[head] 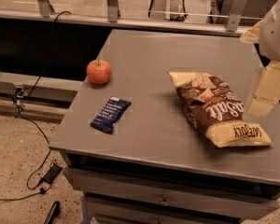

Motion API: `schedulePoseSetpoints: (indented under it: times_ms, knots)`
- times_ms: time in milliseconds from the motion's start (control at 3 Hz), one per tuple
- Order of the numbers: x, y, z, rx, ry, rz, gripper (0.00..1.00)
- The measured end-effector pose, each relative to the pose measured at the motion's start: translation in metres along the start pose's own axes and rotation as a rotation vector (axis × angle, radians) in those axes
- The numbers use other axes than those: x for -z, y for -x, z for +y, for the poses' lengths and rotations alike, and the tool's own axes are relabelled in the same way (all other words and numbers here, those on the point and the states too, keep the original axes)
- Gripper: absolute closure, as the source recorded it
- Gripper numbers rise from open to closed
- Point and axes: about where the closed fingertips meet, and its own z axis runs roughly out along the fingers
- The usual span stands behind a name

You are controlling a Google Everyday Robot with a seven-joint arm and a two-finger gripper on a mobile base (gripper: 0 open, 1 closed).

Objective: Pick brown chip bag

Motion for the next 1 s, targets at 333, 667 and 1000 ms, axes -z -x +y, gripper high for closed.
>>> schedulePoseSetpoints:
  times_ms: [333,667,1000]
  knots:
    - [0.000,0.000,0.000,0.000,0.000,0.000,0.00]
    - [-0.014,-0.007,0.004,-0.021,0.035,-0.003,0.00]
    - [-0.042,-0.014,0.018,-0.088,0.115,-0.026,0.00]
